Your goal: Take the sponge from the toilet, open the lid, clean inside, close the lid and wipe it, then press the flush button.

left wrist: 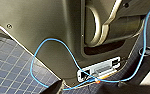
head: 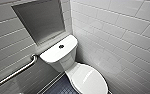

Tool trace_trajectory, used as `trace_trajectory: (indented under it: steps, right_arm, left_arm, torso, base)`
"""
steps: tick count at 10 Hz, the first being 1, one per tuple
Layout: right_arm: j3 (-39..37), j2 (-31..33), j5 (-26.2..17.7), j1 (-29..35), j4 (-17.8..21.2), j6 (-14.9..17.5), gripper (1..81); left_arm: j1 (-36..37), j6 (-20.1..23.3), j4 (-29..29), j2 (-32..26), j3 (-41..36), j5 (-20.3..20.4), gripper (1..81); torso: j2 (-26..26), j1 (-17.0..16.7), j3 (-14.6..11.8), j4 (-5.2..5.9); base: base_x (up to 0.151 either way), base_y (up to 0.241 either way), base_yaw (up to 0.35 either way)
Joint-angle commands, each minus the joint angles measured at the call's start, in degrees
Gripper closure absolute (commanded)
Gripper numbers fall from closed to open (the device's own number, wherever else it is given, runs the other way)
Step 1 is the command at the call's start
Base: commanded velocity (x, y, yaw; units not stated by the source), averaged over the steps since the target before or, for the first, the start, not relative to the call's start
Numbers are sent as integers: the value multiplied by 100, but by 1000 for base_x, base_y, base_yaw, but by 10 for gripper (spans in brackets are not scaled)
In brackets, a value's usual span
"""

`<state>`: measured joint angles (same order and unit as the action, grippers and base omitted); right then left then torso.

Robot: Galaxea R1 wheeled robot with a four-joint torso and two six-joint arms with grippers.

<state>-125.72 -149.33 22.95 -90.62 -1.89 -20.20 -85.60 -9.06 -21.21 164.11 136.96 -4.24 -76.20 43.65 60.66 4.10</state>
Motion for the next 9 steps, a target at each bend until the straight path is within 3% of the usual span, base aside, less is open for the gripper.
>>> trace_trajectory:
  steps: [1, 4, 6, 9]
  right_arm:
    - [-889, -818, -344, -558, -303, 51, 811]
    - [-1621, -1338, -353, -593, -312, 51, 811]
    - [-2034, -1628, -362, -576, -321, 51, 811]
    - [-2210, -1743, -582, -523, -321, 60, 811]
  left_arm:
    - [-137, 9, 56, 139, 251, -419, 10]
    - [-137, 18, 29, 456, 771, -420, 10]
    - [-145, 18, 29, 571, 964, -411, 10]
    - [-137, 9, 56, 580, 999, -411, 10]
  torso:
    - [551, -356, -494, 0]
    - [1165, -760, -931, 0]
    - [1574, -1038, -695, 0]
    - [2145, -1407, -758, 0]
  base:
    - [0, 0, 0]
    - [0, 0, 0]
    - [0, 0, 0]
    - [0, 0, 0]
